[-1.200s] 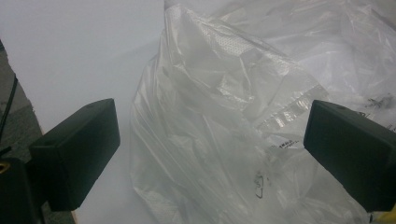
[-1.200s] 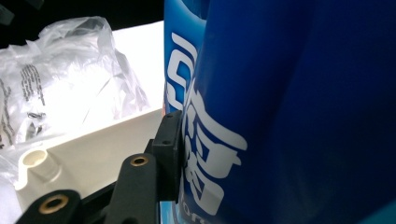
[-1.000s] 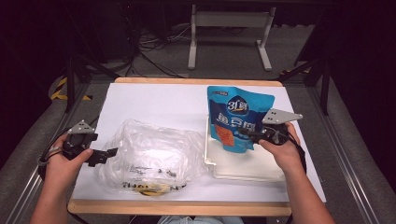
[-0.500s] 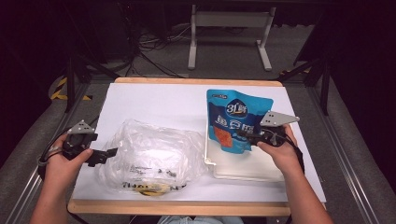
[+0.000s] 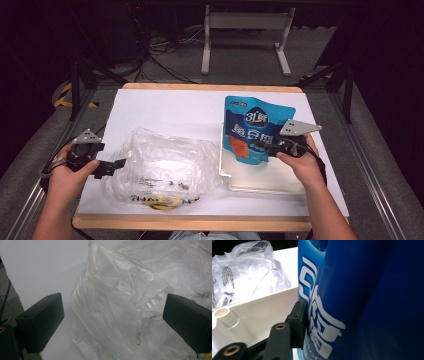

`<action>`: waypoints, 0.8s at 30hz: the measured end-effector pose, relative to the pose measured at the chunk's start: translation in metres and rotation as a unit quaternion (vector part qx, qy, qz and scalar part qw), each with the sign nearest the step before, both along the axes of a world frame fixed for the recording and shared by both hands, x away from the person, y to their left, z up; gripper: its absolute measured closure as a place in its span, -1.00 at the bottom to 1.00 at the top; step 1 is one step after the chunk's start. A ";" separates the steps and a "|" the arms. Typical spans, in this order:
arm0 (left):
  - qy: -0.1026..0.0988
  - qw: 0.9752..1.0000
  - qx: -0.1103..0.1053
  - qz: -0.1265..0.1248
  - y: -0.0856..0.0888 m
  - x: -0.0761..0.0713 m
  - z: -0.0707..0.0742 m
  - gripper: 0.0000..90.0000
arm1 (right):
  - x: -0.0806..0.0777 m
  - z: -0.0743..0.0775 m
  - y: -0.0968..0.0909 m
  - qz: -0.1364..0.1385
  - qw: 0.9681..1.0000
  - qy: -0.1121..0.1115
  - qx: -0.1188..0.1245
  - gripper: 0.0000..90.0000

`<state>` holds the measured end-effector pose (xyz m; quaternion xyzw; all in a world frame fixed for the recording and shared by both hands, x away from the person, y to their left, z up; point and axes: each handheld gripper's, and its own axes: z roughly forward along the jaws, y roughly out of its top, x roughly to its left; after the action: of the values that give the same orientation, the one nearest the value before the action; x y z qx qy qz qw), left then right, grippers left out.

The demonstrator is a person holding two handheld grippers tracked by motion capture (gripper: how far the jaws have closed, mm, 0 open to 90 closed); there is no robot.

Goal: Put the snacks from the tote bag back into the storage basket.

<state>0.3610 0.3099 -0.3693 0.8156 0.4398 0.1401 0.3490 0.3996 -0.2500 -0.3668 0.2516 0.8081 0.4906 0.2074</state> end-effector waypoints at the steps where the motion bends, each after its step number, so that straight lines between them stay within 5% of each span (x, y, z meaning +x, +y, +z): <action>1: 0.000 1.000 0.000 0.000 0.000 0.000 0.000 -0.90 | -0.001 0.001 0.001 -0.003 1.000 0.001 -0.002 0.14; 7: 0.002 1.000 0.001 -0.003 -0.001 0.002 -0.001 -0.90 | -0.002 0.006 0.001 -0.007 1.000 0.005 -0.002 0.05; 14: 0.007 1.000 0.002 -0.005 -0.002 0.003 -0.003 -0.90 | -0.008 0.019 -0.003 -0.017 1.000 0.002 0.014 -0.30; 24: 0.003 1.000 0.000 -0.002 0.000 0.001 -0.002 -0.90 | -0.023 0.042 -0.014 -0.025 1.000 -0.005 -0.001 -0.56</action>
<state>0.3623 0.3096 -0.3708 0.8170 0.4389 0.1368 0.3482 0.3762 -0.2643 -0.3245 0.2686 0.8008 0.4863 0.2238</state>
